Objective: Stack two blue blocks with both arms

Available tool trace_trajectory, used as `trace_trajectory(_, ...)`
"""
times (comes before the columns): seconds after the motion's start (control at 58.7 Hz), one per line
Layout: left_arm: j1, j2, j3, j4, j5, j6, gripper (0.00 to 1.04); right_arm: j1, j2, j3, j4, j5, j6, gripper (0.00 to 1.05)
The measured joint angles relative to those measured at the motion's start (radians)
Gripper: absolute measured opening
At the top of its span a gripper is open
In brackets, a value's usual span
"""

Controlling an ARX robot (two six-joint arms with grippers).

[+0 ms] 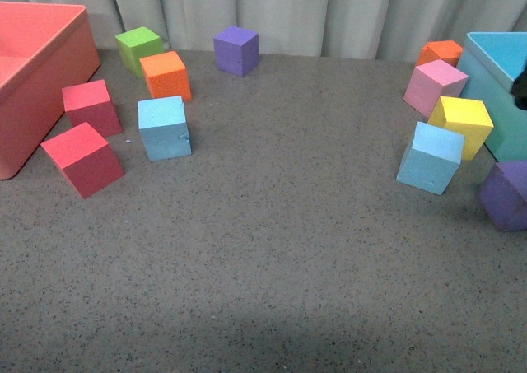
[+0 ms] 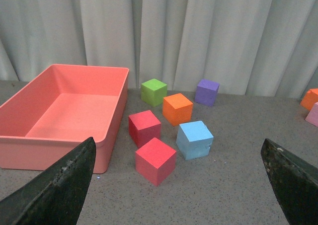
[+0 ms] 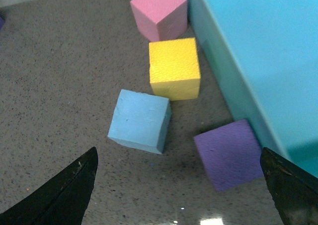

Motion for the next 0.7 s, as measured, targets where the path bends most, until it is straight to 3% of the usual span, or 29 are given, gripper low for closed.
trace_trajectory(0.136, 0.0, 0.0, 0.0, 0.0, 0.0, 0.0, 0.98, 0.009, 0.212, 0.211, -0.153, -0.059, 0.107, 0.95)
trace_trajectory(0.307, 0.0, 0.0, 0.0, 0.0, 0.0, 0.0, 0.98, 0.025, 0.393, 0.399, -0.306, -0.059, 0.196, 0.95)
trace_trajectory(0.699, 0.0, 0.0, 0.0, 0.0, 0.0, 0.0, 0.98, 0.07, 0.531, 0.532, -0.386, -0.022, 0.24, 0.95)
